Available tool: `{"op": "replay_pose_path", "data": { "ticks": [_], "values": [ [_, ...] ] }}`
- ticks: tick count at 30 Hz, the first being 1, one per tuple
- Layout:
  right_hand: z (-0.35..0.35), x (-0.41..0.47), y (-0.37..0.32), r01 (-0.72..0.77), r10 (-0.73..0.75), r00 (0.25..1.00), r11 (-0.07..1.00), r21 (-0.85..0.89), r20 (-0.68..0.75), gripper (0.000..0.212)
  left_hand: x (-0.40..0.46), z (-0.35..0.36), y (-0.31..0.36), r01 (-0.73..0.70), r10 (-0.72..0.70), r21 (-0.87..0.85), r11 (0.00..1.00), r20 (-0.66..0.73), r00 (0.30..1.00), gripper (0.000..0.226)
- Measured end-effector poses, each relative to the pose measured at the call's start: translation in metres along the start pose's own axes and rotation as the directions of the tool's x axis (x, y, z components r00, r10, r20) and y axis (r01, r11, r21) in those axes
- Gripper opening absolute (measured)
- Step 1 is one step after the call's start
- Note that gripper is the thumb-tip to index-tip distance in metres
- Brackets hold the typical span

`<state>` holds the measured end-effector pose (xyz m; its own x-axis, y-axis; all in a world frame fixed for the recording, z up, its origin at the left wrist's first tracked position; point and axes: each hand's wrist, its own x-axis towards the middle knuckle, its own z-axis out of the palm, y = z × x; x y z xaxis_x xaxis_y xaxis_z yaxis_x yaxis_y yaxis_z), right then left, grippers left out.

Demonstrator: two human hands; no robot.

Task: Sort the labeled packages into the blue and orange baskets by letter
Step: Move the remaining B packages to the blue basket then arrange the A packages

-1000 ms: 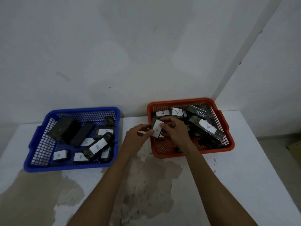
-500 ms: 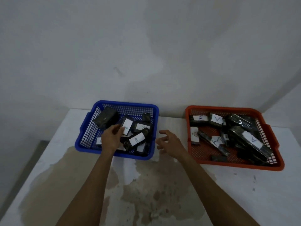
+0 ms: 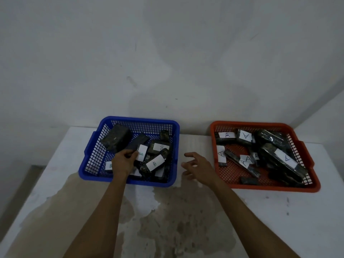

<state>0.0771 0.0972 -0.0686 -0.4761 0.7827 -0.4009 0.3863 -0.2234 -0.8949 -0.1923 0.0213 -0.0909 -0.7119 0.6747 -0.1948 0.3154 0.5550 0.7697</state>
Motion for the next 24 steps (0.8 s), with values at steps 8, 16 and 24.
{"op": "replay_pose_path", "data": {
  "ticks": [8,16,24],
  "values": [
    [-0.063,-0.026,0.0,0.151,-0.141,0.968,0.988,0.031,-0.209,0.017,-0.033,0.021,0.064,-0.288,0.293,-0.152,0.946,0.012,0.956,0.014],
    [-0.169,-0.052,0.045,-0.01,-0.232,0.813,0.911,-0.411,-0.534,0.02,-0.089,0.14,0.139,-0.391,0.462,-0.251,0.886,0.381,0.801,0.044],
    [-0.233,-0.06,0.076,-0.328,-0.242,0.75,0.673,-0.663,-0.616,0.061,-0.088,0.198,0.161,-0.465,0.482,-0.152,0.872,0.431,0.763,0.069]
  ]
}}
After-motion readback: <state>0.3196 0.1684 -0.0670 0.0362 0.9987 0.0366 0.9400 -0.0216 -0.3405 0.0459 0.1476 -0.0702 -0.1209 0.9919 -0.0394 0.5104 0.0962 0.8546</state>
